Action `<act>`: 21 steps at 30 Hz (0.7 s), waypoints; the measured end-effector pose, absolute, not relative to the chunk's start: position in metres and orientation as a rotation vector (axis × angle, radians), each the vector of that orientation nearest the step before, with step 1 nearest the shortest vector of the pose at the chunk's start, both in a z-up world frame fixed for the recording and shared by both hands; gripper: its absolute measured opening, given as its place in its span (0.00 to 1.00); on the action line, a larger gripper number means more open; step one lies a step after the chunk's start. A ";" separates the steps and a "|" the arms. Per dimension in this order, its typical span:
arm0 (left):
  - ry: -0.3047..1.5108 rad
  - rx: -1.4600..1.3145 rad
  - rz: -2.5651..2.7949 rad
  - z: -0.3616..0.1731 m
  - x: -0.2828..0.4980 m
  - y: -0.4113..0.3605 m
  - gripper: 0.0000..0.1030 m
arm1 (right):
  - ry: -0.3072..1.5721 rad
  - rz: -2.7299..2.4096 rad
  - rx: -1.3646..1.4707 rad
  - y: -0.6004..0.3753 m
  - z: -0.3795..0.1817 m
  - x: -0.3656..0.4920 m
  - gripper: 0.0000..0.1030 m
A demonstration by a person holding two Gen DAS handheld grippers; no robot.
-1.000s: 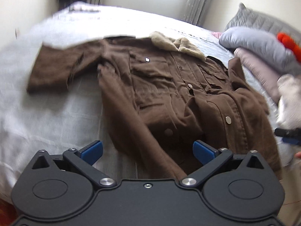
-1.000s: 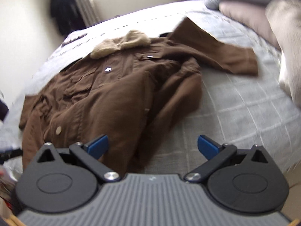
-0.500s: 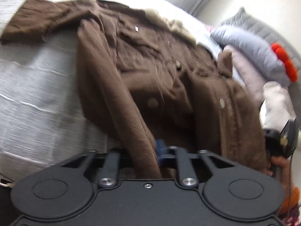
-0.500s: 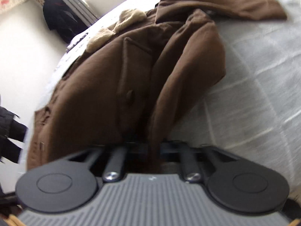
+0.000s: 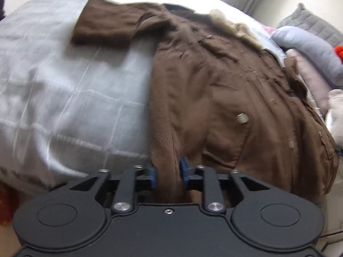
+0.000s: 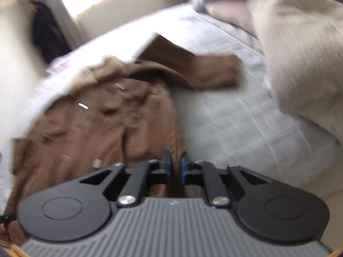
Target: Fold large clothes
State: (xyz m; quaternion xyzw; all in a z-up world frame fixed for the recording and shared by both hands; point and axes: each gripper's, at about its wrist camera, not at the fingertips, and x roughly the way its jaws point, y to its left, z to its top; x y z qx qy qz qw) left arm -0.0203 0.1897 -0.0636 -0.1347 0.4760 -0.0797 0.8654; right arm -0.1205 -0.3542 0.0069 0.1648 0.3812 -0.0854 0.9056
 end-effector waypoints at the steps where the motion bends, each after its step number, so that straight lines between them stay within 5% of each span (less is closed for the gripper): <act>1: 0.987 -0.285 -0.162 -0.064 -0.021 0.191 0.44 | 0.811 -0.221 0.295 -0.352 0.000 -0.120 0.49; 3: 0.933 -0.289 -0.170 -0.059 -0.020 0.194 0.60 | 0.802 -0.245 0.269 -0.350 -0.008 -0.123 0.70; 4: 0.907 -0.282 -0.175 -0.057 -0.019 0.194 0.66 | 0.795 -0.224 0.283 -0.351 -0.011 -0.124 0.71; 9: 0.925 -0.242 -0.114 -0.057 0.007 0.201 0.67 | 0.873 -0.217 0.263 -0.341 -0.035 -0.108 0.69; 13: 0.805 -0.179 -0.004 -0.039 0.028 0.221 0.92 | 0.876 -0.258 0.212 -0.335 -0.035 -0.102 0.71; 21: 0.679 0.019 0.047 -0.049 0.114 0.220 0.93 | 0.793 -0.224 0.107 -0.306 0.002 -0.083 0.84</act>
